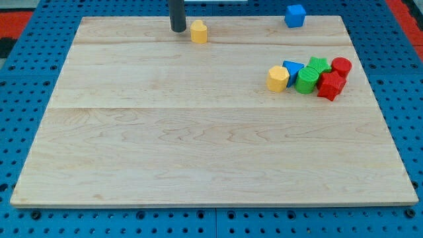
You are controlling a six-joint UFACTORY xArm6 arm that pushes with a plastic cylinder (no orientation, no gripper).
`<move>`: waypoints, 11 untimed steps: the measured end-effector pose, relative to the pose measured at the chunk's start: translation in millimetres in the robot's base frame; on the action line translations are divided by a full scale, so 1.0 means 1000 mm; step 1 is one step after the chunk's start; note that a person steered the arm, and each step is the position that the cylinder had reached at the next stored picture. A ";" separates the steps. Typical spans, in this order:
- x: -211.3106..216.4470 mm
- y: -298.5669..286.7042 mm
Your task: Push the yellow heart right a bit
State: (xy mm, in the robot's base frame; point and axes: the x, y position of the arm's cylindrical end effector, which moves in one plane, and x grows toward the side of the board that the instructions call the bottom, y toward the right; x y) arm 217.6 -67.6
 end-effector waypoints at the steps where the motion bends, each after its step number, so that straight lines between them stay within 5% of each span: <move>1: -0.001 0.005; 11: 0.002 0.032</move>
